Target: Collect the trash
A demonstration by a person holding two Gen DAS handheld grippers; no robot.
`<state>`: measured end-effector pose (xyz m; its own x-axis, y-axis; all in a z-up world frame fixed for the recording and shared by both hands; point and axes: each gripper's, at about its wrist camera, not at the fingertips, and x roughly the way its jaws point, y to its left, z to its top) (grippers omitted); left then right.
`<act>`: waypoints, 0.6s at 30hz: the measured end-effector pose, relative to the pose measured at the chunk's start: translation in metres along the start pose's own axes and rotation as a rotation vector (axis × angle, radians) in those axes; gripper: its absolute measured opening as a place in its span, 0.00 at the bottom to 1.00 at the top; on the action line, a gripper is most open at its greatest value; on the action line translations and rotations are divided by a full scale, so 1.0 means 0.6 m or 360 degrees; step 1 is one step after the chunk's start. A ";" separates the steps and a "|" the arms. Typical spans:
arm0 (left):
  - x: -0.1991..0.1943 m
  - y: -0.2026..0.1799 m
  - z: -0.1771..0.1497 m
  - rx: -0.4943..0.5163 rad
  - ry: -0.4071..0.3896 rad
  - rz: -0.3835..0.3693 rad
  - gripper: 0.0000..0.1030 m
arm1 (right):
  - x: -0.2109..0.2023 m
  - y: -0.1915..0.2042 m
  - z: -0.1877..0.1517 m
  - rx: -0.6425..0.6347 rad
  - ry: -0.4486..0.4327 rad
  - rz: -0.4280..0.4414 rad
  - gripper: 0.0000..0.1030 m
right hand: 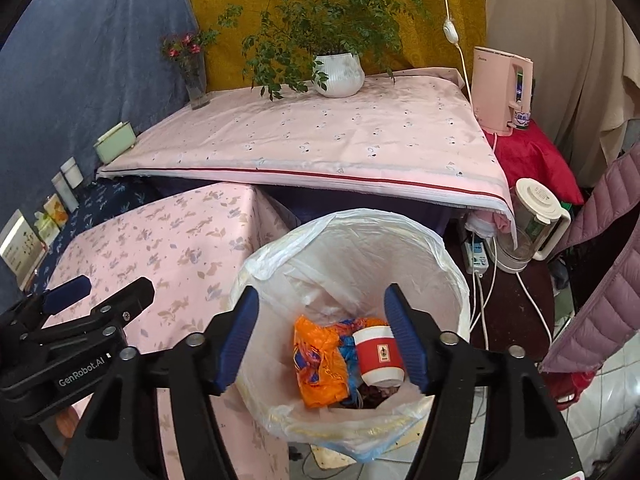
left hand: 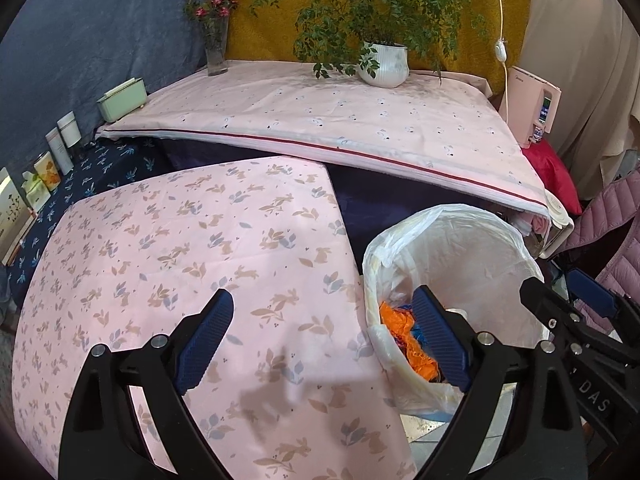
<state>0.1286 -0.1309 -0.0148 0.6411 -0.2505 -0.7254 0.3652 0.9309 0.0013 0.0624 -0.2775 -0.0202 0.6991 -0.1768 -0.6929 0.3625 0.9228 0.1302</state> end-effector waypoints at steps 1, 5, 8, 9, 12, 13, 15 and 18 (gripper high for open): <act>-0.002 0.001 -0.003 -0.0005 0.0002 0.0005 0.84 | -0.005 0.003 -0.003 -0.0014 -0.0006 -0.0012 0.70; -0.012 0.008 -0.014 -0.0034 0.0013 0.0013 0.86 | -0.019 0.016 -0.013 -0.0060 0.0005 -0.0049 0.84; -0.020 0.011 -0.021 -0.0039 0.0006 0.0027 0.88 | -0.025 0.018 -0.023 -0.0063 0.0033 -0.0071 0.84; -0.023 0.012 -0.023 -0.0036 0.0002 0.0028 0.88 | -0.029 0.017 -0.026 -0.0061 0.0025 -0.0074 0.88; -0.030 0.012 -0.030 -0.0043 0.0004 0.0031 0.90 | -0.037 0.019 -0.033 -0.0078 0.0030 -0.0117 0.94; -0.032 0.013 -0.033 -0.0045 0.0006 0.0027 0.90 | -0.041 0.018 -0.035 -0.0084 0.0023 -0.0136 0.93; -0.034 0.012 -0.037 -0.0042 0.0012 0.0024 0.91 | -0.048 0.014 -0.040 -0.0086 0.0015 -0.0168 0.93; -0.037 0.013 -0.042 -0.0046 0.0017 0.0025 0.91 | -0.058 0.007 -0.045 -0.0065 0.0017 -0.0187 0.93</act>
<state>0.1005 -0.1113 -0.0160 0.6392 -0.2329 -0.7329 0.3351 0.9421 -0.0071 0.0229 -0.2584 -0.0148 0.6466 -0.2815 -0.7090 0.4162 0.9091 0.0186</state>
